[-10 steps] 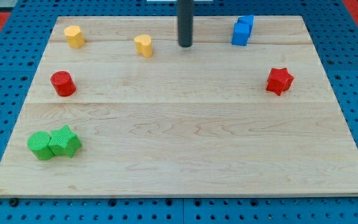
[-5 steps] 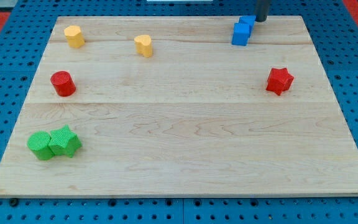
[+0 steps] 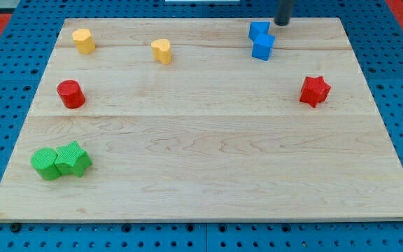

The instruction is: Push the blue cube towards the bottom right of the board

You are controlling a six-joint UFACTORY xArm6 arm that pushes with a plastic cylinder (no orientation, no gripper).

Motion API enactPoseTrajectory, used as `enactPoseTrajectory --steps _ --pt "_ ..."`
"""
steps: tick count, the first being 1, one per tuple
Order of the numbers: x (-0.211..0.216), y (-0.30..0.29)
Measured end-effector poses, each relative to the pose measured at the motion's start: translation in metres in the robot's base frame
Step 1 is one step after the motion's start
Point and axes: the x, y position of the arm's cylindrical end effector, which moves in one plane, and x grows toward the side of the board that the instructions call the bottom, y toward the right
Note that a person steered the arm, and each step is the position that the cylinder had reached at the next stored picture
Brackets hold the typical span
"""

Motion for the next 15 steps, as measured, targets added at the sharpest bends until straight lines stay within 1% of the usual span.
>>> enactPoseTrajectory --steps 1,2,3,5,6,7,8,9,10,11,12,14,15 --pt "0.002 -0.055" --pt "0.009 -0.041" --pt "0.009 -0.003" --pt "0.047 -0.012" --pt "0.078 -0.024" --pt "0.070 -0.035" --pt "0.061 -0.016" --pt "0.067 0.024" --pt "0.094 0.030" --pt "0.127 0.009" --pt "0.133 -0.029" --pt "0.136 -0.045" --pt "0.106 -0.075"
